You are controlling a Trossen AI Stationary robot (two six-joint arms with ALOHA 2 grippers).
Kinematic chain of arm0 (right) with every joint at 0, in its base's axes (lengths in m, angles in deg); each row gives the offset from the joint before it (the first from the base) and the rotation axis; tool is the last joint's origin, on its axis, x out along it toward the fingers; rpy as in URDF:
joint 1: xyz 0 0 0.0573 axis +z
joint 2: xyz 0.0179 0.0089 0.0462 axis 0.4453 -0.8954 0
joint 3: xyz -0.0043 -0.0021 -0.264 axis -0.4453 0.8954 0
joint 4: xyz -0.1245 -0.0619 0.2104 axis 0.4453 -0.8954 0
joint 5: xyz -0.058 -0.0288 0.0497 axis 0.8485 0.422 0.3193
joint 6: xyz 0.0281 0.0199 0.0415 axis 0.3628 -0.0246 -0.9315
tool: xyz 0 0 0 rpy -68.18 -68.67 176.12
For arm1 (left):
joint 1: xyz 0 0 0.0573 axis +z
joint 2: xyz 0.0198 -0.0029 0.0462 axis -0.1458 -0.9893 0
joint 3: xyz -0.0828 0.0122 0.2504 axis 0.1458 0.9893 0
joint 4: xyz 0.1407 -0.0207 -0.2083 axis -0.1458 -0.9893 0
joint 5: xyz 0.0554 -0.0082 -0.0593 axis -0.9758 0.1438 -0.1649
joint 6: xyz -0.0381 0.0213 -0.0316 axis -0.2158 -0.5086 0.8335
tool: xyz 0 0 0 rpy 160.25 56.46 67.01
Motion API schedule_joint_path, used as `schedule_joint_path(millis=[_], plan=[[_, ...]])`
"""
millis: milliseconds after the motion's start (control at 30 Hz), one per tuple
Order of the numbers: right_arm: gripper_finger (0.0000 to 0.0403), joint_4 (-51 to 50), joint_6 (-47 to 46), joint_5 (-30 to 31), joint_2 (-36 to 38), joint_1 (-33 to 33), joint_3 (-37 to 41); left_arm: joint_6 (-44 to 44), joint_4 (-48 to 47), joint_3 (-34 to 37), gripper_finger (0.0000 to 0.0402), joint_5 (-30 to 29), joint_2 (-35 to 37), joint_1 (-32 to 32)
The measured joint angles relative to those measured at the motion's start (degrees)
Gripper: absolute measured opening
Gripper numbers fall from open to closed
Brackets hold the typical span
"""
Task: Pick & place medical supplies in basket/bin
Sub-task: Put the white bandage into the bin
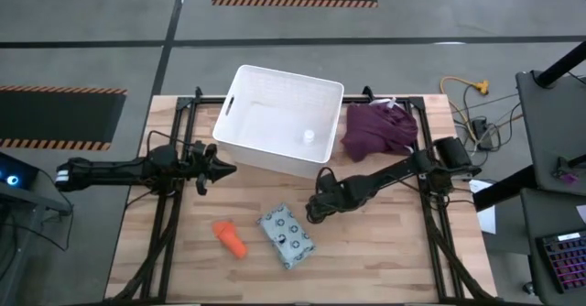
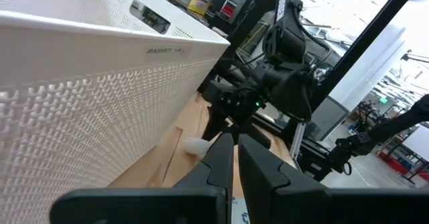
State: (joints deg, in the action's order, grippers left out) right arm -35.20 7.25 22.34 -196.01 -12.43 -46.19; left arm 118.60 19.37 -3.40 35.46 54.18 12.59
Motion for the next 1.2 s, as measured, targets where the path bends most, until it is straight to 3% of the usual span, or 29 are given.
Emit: schedule_joint_path(millis=[133,267,433,633,767,900,1000,1067,1200], plan=[[0.0086,-0.37,2.69,-4.83,1.18,-0.01,-0.17,-0.01,0.04,0.00,0.0006,0.01,-0.22,0.01],[0.0050,1.15,12.45,-11.94,3.39,0.01,-2.13,-0.01,0.02,0.00,0.0006,0.17,-0.30,-0.01],[0.0043,2.66,27.17,-17.84,6.69,0.00,-7.14,-0.01,0.02,0.00,0.0006,0.17,-0.30,-0.01],[0.0052,11.05,49.80,-17.59,9.80,-0.27,-15.71,-0.01,0.06,0.00,0.0006,0.15,-0.36,0.01],[0.0051,14.53,60.56,-7.84,10.34,-1.13,-22.06,0.00,0.04,0.00,0.0006,0.15,-0.60,0.01],[0.0049,12.31,65.57,12.32,10.48,-2.52,-27.34,-0.01,0.04,0.00,0.0006,0.12,-0.85,0.01],[0.0049,6.74,63.11,24.58,10.48,-4.18,-29.34,0.00,0.06,0.00,0.0006,0.12,-0.98,0.01],[0.0049,2.03,59.56,25.47,10.45,-5.86,-30.35,0.00,0.04,0.00,0.0006,0.12,-1.00,0.00],[0.0049,-6.24,52.52,19.84,10.45,-9.39,-30.59,0.00,0.04,0.00,0.0006,0.12,-1.00,0.00]])
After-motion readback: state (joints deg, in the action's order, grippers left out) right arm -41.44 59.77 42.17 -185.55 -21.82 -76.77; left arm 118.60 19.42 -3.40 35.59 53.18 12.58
